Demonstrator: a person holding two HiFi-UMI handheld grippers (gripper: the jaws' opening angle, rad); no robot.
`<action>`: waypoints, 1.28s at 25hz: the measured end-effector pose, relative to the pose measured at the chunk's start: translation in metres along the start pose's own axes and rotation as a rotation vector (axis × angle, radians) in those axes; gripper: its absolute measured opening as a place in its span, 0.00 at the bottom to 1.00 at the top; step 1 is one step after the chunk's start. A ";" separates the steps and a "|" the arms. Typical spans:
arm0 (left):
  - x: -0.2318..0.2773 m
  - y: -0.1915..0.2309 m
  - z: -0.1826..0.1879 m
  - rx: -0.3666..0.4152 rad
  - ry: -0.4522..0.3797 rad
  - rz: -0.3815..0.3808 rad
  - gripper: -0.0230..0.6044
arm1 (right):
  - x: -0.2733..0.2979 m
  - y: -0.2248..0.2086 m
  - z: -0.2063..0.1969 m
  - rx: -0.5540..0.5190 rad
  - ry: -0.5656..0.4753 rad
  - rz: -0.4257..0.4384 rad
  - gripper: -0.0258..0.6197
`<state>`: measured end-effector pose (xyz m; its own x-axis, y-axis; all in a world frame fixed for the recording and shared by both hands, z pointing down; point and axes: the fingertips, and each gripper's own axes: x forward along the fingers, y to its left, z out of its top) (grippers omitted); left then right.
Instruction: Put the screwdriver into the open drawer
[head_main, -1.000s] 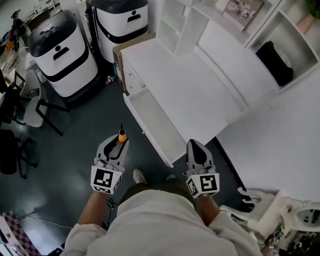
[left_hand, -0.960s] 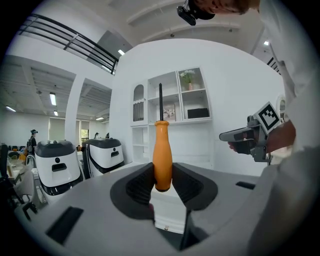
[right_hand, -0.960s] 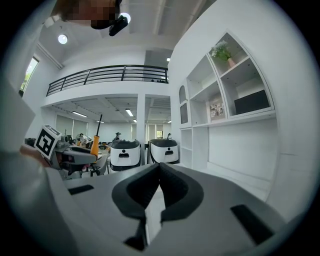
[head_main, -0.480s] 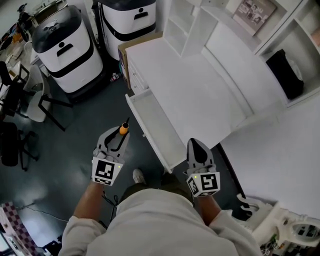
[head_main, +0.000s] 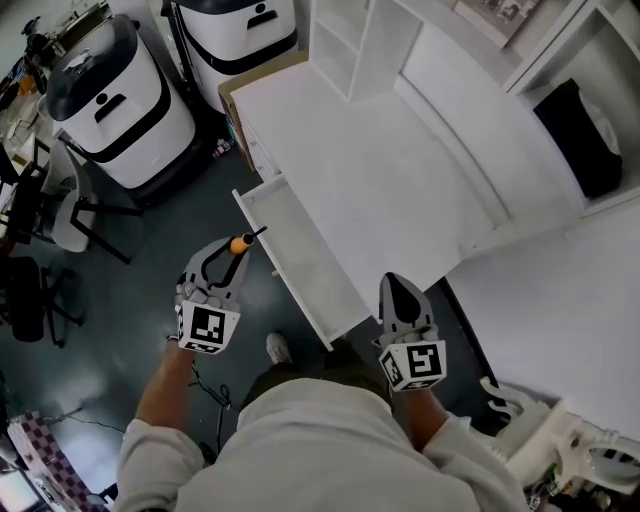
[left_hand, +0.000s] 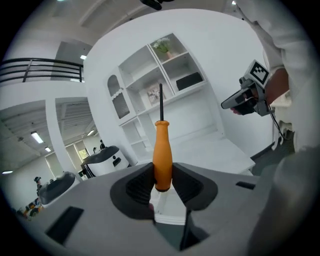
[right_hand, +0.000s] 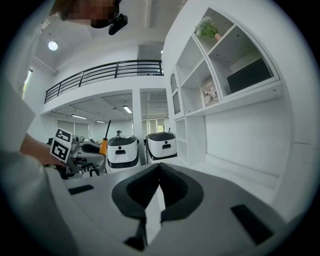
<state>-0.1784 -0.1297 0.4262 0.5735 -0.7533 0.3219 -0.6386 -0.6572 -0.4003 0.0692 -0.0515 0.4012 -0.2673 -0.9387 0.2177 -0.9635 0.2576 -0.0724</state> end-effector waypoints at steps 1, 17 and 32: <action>0.007 -0.002 -0.003 0.016 0.009 -0.011 0.22 | 0.000 -0.006 -0.003 0.005 0.005 -0.006 0.04; 0.104 -0.044 -0.052 0.384 0.127 -0.205 0.22 | 0.009 -0.062 -0.034 0.052 0.073 -0.075 0.04; 0.165 -0.097 -0.111 0.731 0.173 -0.465 0.22 | 0.004 -0.096 -0.064 0.093 0.135 -0.172 0.04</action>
<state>-0.0786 -0.1928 0.6139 0.5702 -0.4456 0.6901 0.1622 -0.7625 -0.6263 0.1594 -0.0652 0.4717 -0.1049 -0.9261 0.3625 -0.9914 0.0687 -0.1115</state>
